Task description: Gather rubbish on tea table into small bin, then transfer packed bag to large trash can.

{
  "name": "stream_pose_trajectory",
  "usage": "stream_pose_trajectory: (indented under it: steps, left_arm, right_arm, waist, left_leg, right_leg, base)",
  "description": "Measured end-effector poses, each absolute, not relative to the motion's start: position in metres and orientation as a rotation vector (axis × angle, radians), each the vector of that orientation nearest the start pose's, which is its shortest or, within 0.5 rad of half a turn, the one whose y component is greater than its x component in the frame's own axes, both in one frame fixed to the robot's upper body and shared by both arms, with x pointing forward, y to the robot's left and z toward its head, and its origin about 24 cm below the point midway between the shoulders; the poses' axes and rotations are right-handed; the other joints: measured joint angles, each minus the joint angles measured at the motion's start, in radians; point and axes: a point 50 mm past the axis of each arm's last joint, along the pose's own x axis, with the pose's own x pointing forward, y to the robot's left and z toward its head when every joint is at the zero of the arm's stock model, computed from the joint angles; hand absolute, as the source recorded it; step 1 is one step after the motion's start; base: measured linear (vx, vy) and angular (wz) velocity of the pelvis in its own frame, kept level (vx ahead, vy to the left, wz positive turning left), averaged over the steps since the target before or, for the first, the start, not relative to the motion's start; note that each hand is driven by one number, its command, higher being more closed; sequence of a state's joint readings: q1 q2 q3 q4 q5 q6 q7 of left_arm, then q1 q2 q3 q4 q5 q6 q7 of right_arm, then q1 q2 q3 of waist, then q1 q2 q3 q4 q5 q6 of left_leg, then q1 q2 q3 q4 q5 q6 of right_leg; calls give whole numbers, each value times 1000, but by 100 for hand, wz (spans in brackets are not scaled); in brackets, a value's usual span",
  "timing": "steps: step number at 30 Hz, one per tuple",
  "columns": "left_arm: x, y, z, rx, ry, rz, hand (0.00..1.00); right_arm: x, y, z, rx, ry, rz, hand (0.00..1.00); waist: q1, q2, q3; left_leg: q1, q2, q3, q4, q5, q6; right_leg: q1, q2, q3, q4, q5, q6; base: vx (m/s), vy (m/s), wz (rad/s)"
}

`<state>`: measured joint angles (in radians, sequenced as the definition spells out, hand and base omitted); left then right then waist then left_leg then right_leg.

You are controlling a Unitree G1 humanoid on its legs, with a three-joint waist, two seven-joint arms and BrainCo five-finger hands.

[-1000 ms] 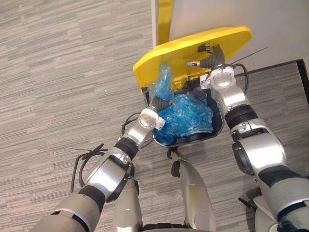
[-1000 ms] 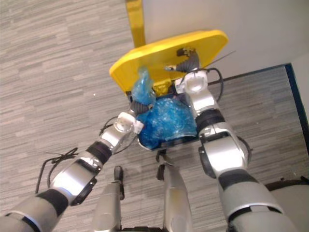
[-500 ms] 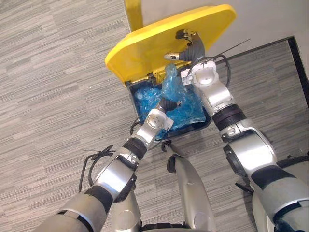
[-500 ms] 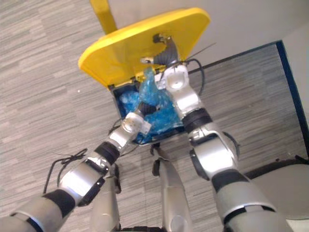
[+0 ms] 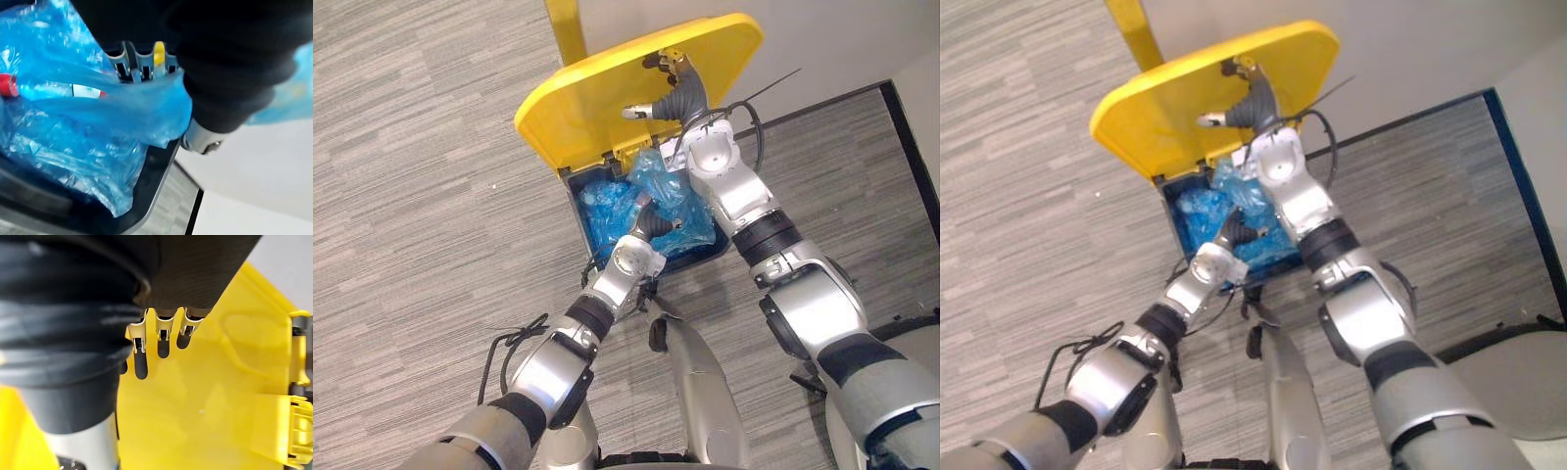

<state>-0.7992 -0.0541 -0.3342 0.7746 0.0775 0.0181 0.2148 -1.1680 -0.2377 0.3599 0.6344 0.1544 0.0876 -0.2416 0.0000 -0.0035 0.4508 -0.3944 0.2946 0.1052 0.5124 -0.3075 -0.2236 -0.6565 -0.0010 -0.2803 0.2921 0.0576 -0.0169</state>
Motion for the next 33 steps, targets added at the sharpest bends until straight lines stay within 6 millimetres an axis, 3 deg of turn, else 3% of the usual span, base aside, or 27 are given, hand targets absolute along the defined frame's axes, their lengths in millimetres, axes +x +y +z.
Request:
stream_pose_trajectory:
  steps: [3,7,11,15,19,20,24,25,26,27,28,29,30,31,32,33]
  left_arm:
    - [357,27,98,334,-87,-245,0]
    - [344,42,87,315,-98,-210,0]
    - [326,72,48,338,10,-167,0]
    - [290,114,-7,333,210,-133,0]
    - [251,150,-54,264,421,-83,0]
    - [229,167,-77,258,540,-47,0]
    - [195,195,-109,249,736,40,0]
    - [185,203,-116,235,790,78,0]
    - [181,205,-119,228,811,89,0]
    - [174,205,-124,205,841,107,0]
    - [165,209,-128,186,869,138,0]
    - [161,213,-129,175,885,165,0]
    - [160,214,-130,170,890,174,0]
    - [155,207,-134,134,910,187,0]
    - [147,191,-140,72,937,186,0]
    - [146,189,-141,68,939,184,0]
  right_arm:
    - [392,-72,243,-348,-411,121,0]
    - [386,-93,199,-318,-327,97,0]
    - [379,-120,143,-325,-164,48,0]
    - [359,-140,80,-326,26,15,0]
    - [329,-147,26,-289,194,11,0]
    - [314,-144,6,-269,257,17,0]
    - [290,-136,-22,-218,342,34,0]
    - [276,-139,-35,-209,381,32,0]
    - [269,-141,-40,-209,398,25,0]
    - [261,-144,-47,-196,424,9,0]
    - [245,-150,-60,-174,481,-20,0]
    - [206,-163,-89,-145,615,-80,0]
    - [200,-165,-93,-139,635,-90,0]
    - [183,-170,-106,-130,705,-117,0]
    - [173,-187,-113,-131,752,-176,0]
    - [166,-190,-119,-120,792,-198,0]
  waist:
    - [11,-1,-2]
    - [43,-3,-12]
    - [62,-9,-49]
    - [63,-17,-81]
    - [65,-37,-100]
    - [65,-41,-107]
    - [66,-69,-126]
    - [64,-77,-131]
    - [62,-77,-131]
    - [62,-67,-127]
    - [52,-69,-135]
    - [27,-120,-176]
    - [29,-125,-188]
    - [45,-96,-219]
    - [55,-19,-244]
    - [48,-21,-243]
  left_leg:
    - [25,-4,-10,-3,2,3]
    - [59,-19,-26,-12,4,7]
    - [108,-44,-37,-46,17,29]
    - [160,-52,-49,-60,19,34]
    - [213,-71,-57,-88,25,43]
    - [238,-77,-52,-89,25,44]
    - [242,-85,-13,-68,21,46]
    - [243,-86,-3,-54,18,50]
    - [250,-84,-4,-56,18,52]
    - [267,-62,3,-80,30,65]
    - [278,-61,13,-92,54,45]
    - [291,-110,-4,-84,50,34]
    - [290,-114,-6,-81,45,34]
    - [265,-113,-5,-39,29,58]
    - [236,-75,30,-55,25,103]
    - [252,-66,59,-66,32,98]
  right_leg:
    - [31,-6,-11,0,0,0]
    - [71,-20,-20,3,-1,0]
    - [121,-42,-25,-8,-2,2]
    - [194,-44,-30,-49,6,14]
    - [252,-45,-19,-93,18,33]
    - [276,-44,-8,-107,22,38]
    - [277,-35,40,-131,34,56]
    - [283,-33,48,-143,29,63]
    - [288,-33,46,-151,5,96]
    - [280,-38,36,-92,-41,91]
    - [215,-59,62,127,-69,-4]
    - [219,-95,112,316,-91,17]
    - [237,-92,116,286,-123,22]
    - [270,-65,105,152,-104,9]
    - [231,-52,62,311,-145,-16]
    - [218,-77,71,476,-200,-41]
  base:
    - [-20,-29,10]
    - [-36,-17,13]
    - [-30,-7,15]
    - [-33,18,8]
    - [-30,19,-2]
    - [-50,35,-15]
    - [-87,28,-29]
    - [-146,32,-34]
    - [-130,-5,-26]
    - [-188,-59,-3]
    - [-161,-92,38]
    - [-137,-88,48]
    - [-43,-89,11]
    - [-83,-34,-69]
    - [-116,13,-86]
    - [-130,40,-54]
